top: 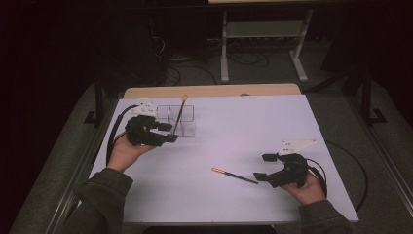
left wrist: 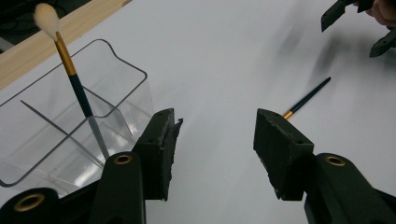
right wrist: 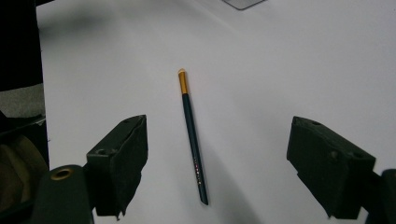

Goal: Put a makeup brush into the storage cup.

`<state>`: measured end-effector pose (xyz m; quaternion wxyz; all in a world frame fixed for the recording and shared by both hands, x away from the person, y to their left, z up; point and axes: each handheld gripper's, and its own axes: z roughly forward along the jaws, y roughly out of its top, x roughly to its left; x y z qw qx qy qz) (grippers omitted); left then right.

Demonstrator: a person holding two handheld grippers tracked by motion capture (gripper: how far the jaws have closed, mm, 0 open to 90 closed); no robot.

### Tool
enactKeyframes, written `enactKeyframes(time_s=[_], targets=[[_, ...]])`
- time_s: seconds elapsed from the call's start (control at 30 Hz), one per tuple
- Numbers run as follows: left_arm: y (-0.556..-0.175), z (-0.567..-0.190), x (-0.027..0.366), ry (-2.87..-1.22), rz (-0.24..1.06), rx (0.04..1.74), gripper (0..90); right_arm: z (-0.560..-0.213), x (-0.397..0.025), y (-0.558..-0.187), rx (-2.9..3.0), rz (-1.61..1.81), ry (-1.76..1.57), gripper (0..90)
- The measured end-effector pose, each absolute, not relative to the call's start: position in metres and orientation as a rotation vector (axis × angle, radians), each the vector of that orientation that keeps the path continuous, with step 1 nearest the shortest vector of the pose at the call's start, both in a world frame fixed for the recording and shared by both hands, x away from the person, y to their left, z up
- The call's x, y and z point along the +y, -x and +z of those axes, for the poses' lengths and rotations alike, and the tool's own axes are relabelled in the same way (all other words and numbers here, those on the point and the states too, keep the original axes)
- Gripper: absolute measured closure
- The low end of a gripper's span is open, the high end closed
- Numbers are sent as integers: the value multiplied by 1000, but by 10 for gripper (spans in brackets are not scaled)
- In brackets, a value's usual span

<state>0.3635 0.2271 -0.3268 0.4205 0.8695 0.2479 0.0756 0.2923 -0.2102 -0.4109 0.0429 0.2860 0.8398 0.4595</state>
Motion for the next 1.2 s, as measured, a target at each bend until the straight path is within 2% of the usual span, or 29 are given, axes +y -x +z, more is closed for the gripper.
enactKeyframes(time_s=[1.2], targets=[[-323, -348, 235, -2156, 182, 596, 402, -407, -203, -297, 2593, 1361, -892, 202]])
